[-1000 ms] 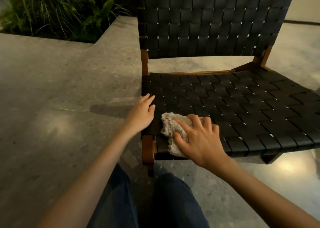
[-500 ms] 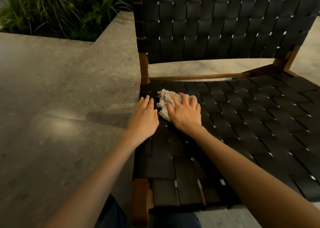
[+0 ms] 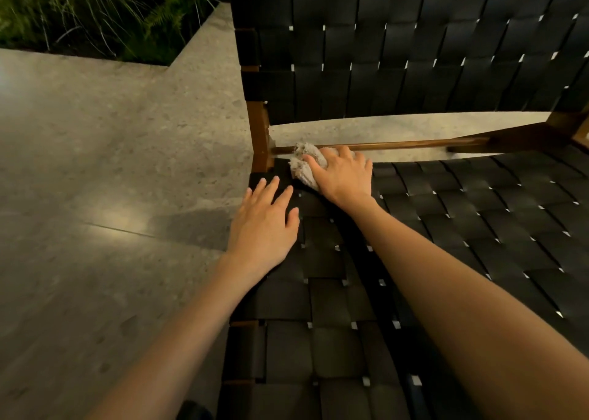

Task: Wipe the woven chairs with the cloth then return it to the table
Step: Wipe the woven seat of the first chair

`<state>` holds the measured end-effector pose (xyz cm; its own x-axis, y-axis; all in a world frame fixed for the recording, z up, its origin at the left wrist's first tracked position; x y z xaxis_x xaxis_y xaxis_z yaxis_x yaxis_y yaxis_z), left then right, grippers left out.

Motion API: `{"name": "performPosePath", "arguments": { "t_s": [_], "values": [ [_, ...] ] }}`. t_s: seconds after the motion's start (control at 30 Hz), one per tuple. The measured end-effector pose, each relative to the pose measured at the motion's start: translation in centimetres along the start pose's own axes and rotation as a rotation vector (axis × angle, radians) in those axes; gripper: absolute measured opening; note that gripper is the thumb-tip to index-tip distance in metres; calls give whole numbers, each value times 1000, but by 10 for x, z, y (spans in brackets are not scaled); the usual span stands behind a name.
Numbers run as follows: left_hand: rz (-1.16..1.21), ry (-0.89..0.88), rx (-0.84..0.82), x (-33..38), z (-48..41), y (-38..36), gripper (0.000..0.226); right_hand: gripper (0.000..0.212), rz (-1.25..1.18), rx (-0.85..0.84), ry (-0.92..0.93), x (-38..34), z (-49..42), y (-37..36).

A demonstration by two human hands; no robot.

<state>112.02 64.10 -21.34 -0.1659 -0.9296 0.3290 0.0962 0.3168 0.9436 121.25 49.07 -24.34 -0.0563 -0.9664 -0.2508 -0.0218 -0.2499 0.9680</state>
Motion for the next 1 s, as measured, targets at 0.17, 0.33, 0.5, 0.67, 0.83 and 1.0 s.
{"name": "performPosePath", "arguments": {
  "t_s": [0.17,0.33,0.5,0.67,0.83,1.0],
  "values": [
    [55,33,48,3,2,5,50,46,-87,31,76,0,13,8],
    [101,82,63,7,11,13,47,44,-106,3,135,12,61,16],
    [68,66,-12,16,38,16,47,46,-101,-67,164,15,136,35],
    [33,26,-69,30,69,19,48,47,-101,-98,177,16,218,65],
    [21,-22,-130,51,94,19,51,51,-13,-69,169,20,283,91],
    [-45,-7,-182,58,95,16,52,56,119,-29,121,27,304,102]
  ]
}}
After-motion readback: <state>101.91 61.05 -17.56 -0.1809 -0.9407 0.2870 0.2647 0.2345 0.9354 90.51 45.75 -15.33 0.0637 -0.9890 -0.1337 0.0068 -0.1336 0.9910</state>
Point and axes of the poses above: each hand's wrist, its own z-axis away from the middle knuckle, its own y-axis out of the back of the hand, x = y × z, the point moved 4 cm from there along -z, towards the middle knuckle, and after that the axes turned 4 degrees about z, right-handed, at the moved point
